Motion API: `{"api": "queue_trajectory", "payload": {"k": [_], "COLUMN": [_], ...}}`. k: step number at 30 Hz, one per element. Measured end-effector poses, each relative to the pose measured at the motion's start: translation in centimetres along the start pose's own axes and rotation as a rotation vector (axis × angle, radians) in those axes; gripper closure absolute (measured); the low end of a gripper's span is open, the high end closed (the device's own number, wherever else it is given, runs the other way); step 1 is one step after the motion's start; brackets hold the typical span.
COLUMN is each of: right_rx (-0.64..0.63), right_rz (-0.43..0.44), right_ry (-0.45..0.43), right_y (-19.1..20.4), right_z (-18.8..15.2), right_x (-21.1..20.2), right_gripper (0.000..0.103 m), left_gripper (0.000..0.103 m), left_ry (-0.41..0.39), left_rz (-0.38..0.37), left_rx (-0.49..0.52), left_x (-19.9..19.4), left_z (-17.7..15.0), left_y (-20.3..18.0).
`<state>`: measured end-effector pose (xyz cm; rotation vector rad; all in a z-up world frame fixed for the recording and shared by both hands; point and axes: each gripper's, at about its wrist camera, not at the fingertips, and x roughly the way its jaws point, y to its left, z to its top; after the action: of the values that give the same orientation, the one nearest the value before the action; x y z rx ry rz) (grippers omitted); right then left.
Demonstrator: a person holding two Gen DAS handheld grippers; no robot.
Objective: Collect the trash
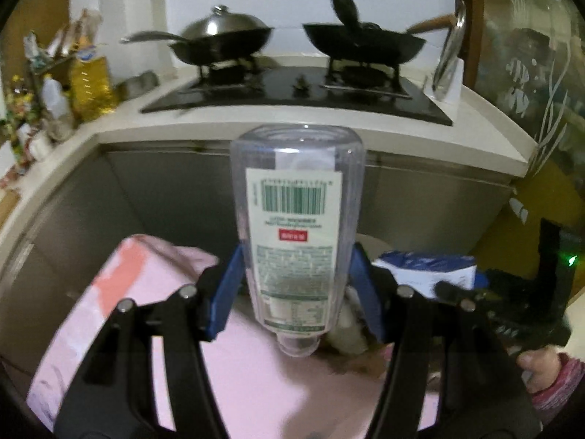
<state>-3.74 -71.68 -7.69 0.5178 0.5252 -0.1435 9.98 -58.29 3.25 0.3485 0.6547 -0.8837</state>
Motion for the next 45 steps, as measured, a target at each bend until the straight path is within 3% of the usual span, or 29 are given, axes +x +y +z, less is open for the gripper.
{"api": "queue_trajectory", "payload": {"k": [6, 9, 13, 22, 28, 32, 38, 45], "right_rx": [-0.007, 0.016, 0.044, 0.12, 0.153, 0.138, 0.118, 0.091], "right_rz": [-0.048, -0.03, -0.008, 0.031, 0.083, 0.095, 0.109, 0.14], "right_ry": [0.03, 0.034, -0.001, -0.053, -0.036, -0.022, 0.004, 0.021], "right_y": [-1.6, -2.0, -2.2, -1.1, 2.3, 5.0, 8.6, 11.4], "right_z": [-0.5, -0.9, -1.0, -3.9, -6.6, -8.2, -10.5, -11.6], "right_x": [3.5, 4.6, 3.5, -1.8, -3.9, -5.1, -6.6, -8.4], "right_gripper": [0.054, 0.04, 0.04, 0.04, 0.04, 0.04, 0.04, 0.04], "left_gripper": [0.044, 0.011, 0.011, 0.011, 0.011, 0.011, 0.011, 0.011], "left_ry": [0.063, 0.099, 0.111, 0.023, -0.026, -0.044, -0.048, -0.064], "left_rz": [-0.013, 0.023, 0.034, 0.086, 0.232, 0.291, 0.349, 0.364], "left_rx": [0.01, 0.021, 0.038, -0.049, -0.045, -0.091, -0.163, -0.206], "left_x": [5.8, 7.6, 7.6, 0.6, -5.0, -8.5, -12.8, -16.3], "left_z": [-0.4, -1.5, -2.5, -4.6, -8.8, -11.8, -15.7, -19.0], "left_y": [-3.5, -4.3, -4.4, -1.8, -1.4, -0.4, 1.0, 1.8]}}
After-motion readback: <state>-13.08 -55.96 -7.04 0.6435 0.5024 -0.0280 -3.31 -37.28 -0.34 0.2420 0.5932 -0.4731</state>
